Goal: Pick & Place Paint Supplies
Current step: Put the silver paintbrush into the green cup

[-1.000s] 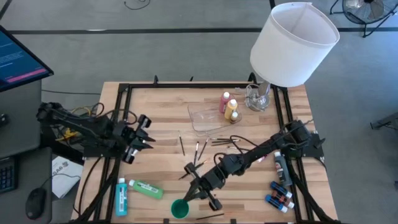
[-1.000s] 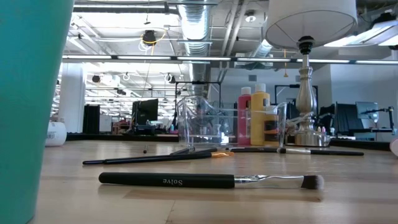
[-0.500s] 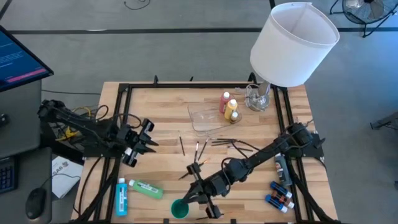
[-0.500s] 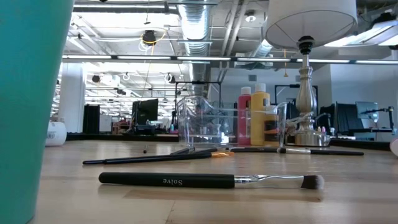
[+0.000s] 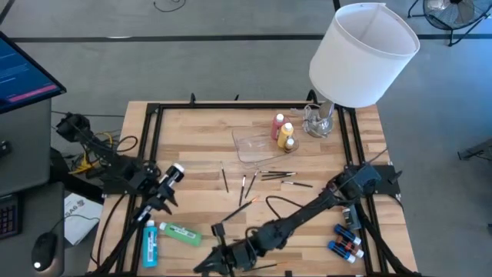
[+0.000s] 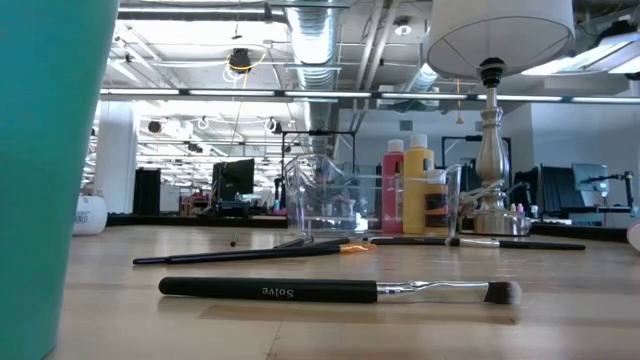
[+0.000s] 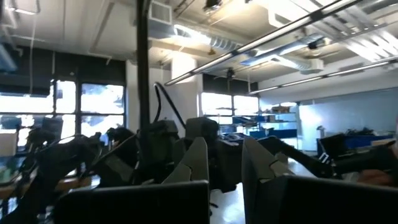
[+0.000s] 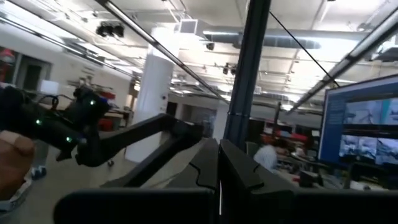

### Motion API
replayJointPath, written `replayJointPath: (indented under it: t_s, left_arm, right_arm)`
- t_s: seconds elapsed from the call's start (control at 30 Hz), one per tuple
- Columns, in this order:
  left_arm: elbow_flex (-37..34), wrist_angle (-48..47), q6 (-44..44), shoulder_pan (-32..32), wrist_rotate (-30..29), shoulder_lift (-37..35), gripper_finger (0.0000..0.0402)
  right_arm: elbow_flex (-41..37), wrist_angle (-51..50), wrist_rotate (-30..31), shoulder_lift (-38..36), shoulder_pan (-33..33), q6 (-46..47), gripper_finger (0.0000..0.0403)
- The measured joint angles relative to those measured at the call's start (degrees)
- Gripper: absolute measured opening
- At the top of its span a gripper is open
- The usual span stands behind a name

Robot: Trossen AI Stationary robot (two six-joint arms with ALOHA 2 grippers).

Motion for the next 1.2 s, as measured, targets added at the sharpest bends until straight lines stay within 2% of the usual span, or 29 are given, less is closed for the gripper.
replayJointPath:
  t_s: [0.2, 0.4, 0.7, 0.83, 1.0, 1.2]
  left_arm:
    - [0.0, 0.2, 0.2, -1.9, -0.1, 0.0, 0.0001]
    - [0.0, 0.2, 0.2, -2.1, -0.1, 0.0, 0.0001]
    - [0.0, 0.4, 0.2, -3.2, -0.1, 0.0, 0.0001]
    - [0.0, 0.4, 0.2, -3.2, -0.1, 0.0, 0.0001]
    - [0.0, 0.4, 0.2, -3.2, -0.1, 0.0, 0.0001]
    - [0.0, 0.4, 0.2, -3.2, -0.1, 0.0, 0.0001]
  right_arm:
    - [0.1, 3.7, 1.1, 1.5, 1.1, 3.0, 0.0000]
    - [-0.1, 9.9, 7.7, 5.1, 0.9, 5.6, 0.0000]
    - [-0.1, 6.7, 12.1, 5.0, 1.9, 5.1, 0.0000]
    - [-3.4, 9.1, 14.0, 5.1, 2.1, 6.0, 0.0000]
    - [-7.2, 16.2, 14.2, 5.1, 1.7, 8.0, 0.0000]
    - [-8.6, 17.4, 14.2, 5.1, 1.3, 9.5, 0.0000]
